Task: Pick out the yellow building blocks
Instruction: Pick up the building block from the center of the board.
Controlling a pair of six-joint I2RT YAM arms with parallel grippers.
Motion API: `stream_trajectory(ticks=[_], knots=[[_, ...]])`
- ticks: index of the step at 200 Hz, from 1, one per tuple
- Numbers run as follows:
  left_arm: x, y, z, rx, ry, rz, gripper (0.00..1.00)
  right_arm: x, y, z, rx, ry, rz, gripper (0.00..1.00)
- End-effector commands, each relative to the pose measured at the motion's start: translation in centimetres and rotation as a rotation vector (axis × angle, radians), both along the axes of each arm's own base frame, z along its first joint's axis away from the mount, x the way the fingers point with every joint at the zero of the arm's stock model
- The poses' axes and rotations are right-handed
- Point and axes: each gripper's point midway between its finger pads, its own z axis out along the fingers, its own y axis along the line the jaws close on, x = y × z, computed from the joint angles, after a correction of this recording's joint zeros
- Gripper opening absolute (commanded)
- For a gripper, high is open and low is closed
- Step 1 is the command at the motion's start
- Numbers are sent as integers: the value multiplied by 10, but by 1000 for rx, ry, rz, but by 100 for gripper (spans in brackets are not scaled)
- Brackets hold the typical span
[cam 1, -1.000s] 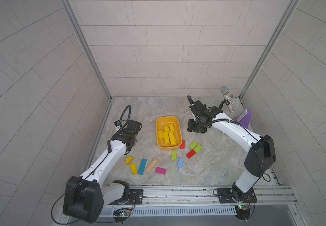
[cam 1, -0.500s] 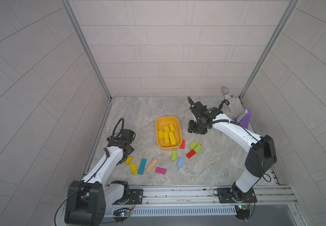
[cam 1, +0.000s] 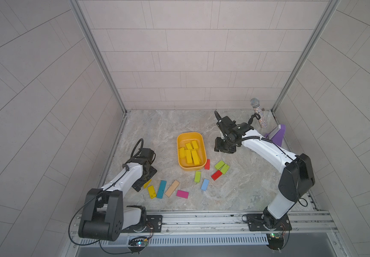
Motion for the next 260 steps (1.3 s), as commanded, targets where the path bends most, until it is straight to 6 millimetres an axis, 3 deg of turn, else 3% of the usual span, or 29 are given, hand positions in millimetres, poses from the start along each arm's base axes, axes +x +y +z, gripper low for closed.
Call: stream_trajectory(ticks=[1, 60, 144, 225, 260], knots=[[2, 0, -8, -30, -10, 61, 90, -2, -4, 15, 16, -33, -9, 54], [0, -9, -22, -132, 30, 105, 74, -2, -3, 14, 23, -30, -12, 54], [1, -10, -19, -162, 12, 118, 64, -3, -5, 15, 22, -32, -20, 54], [17, -25, -3, -229, -49, 54, 65, 0, -1, 12, 45, -31, -39, 54], [17, -30, -9, -228, -12, 24, 65, 0, 1, 13, 50, -32, -42, 54]])
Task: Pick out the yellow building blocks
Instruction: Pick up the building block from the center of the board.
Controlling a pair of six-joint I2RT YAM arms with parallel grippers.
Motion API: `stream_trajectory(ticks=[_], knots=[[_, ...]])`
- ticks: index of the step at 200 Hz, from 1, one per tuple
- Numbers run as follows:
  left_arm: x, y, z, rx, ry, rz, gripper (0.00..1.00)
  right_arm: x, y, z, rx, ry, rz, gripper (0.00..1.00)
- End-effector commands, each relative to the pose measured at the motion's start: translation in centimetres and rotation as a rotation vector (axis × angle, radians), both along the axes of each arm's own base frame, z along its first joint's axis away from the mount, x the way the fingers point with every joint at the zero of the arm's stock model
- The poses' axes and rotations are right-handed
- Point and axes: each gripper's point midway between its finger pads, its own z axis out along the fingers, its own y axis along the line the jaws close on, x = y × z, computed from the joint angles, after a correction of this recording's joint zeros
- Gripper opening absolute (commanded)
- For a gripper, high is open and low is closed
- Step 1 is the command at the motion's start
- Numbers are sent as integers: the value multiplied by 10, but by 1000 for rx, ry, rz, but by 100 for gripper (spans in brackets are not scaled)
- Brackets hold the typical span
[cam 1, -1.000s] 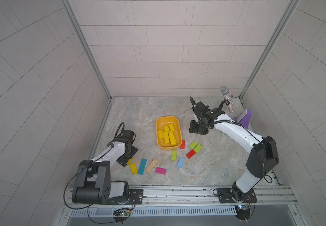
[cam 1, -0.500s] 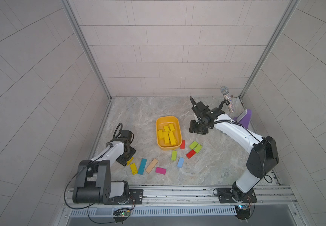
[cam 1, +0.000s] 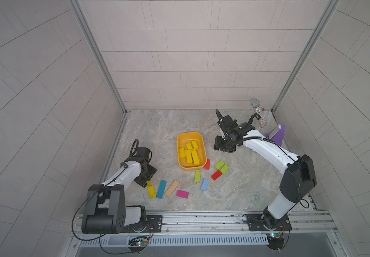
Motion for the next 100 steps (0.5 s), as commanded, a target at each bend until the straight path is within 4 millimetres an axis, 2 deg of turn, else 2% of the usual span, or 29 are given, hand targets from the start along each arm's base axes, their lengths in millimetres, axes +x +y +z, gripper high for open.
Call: stream_trajectory(ticks=[1, 30, 55, 100], knots=[[3, -4, 0, 0, 15, -26, 65, -5, -3, 5, 6, -5, -19, 54], [-1, -7, -4, -2, 36, -42, 65, -5, -4, 5, 9, -5, -23, 54], [-6, -1, -3, 43, 64, -54, 62, -4, -3, 5, 10, -4, -26, 54], [-6, 9, -4, 104, 98, -88, 53, -4, -4, 6, 9, -3, -25, 54]])
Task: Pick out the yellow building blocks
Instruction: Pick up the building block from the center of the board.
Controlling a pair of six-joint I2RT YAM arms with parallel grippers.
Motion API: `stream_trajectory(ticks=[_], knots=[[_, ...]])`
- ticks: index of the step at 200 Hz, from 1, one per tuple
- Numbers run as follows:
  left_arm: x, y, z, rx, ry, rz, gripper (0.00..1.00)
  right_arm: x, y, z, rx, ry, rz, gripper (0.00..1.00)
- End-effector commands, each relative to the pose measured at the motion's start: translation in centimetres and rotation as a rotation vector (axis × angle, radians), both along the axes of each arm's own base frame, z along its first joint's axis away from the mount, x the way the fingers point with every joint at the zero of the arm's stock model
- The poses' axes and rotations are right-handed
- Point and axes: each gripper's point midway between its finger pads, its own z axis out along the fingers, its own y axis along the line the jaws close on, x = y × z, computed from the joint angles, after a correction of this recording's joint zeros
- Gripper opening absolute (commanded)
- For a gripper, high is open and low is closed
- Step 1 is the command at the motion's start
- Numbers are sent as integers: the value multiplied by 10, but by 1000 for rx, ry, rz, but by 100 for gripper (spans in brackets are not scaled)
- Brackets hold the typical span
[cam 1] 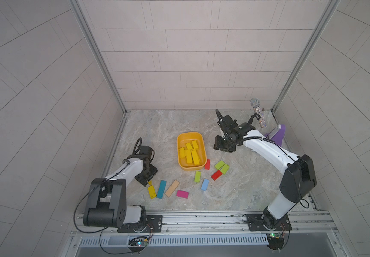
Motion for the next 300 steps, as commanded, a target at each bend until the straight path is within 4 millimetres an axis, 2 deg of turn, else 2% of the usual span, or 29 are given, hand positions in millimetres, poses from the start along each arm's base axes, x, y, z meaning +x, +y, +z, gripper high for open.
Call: stream_trajectory(ticks=[1, 63, 125, 163, 200, 220, 239, 274, 300], knots=[[-4, 8, -1, 55, 35, -21, 52, -5, -4, 6, 5, -4, -17, 54], [0, 10, 6, 71, 12, -35, 47, -5, -3, 5, 5, -2, -14, 54], [11, 14, 31, 97, -55, -46, 43, -5, -3, 7, 8, -5, -14, 54], [29, 4, 55, 71, -135, -63, 43, -7, -4, 6, 5, -4, -15, 54], [63, -31, 95, 61, -242, -159, 43, -7, -4, 6, 8, -5, -15, 54], [83, -67, 115, 54, -298, -245, 43, -7, -5, 6, 6, -5, -14, 54], [99, -106, 126, 35, -324, -324, 43, -8, -6, 7, 4, -6, -14, 54], [117, -169, 130, -1, -338, -447, 43, -10, -9, 8, -2, -14, -20, 54], [124, -197, 121, -7, -318, -511, 43, -11, -10, 7, -3, -13, -23, 54]])
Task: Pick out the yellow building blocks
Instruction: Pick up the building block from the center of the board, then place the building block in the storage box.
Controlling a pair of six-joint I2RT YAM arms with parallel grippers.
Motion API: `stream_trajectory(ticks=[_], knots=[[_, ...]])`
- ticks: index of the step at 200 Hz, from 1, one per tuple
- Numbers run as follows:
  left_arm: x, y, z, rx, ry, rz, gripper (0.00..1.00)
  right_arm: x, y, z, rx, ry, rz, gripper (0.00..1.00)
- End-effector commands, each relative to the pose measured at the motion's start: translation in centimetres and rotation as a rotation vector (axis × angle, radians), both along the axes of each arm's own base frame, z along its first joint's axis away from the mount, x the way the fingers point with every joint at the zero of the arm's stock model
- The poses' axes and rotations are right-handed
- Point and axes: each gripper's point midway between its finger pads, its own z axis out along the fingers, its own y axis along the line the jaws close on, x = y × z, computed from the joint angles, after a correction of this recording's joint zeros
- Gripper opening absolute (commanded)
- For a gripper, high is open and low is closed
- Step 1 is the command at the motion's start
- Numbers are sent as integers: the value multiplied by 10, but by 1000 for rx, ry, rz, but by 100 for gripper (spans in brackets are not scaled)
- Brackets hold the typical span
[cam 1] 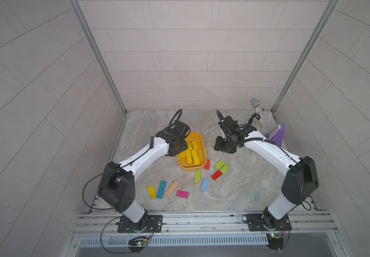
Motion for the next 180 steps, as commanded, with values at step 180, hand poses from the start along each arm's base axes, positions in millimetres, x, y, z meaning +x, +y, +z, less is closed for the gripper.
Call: stream_trajectory(ticks=[180], knots=[[-9, -16, -57, 71, 127, -18, 62, -4, -10, 9, -10, -24, -31, 54]])
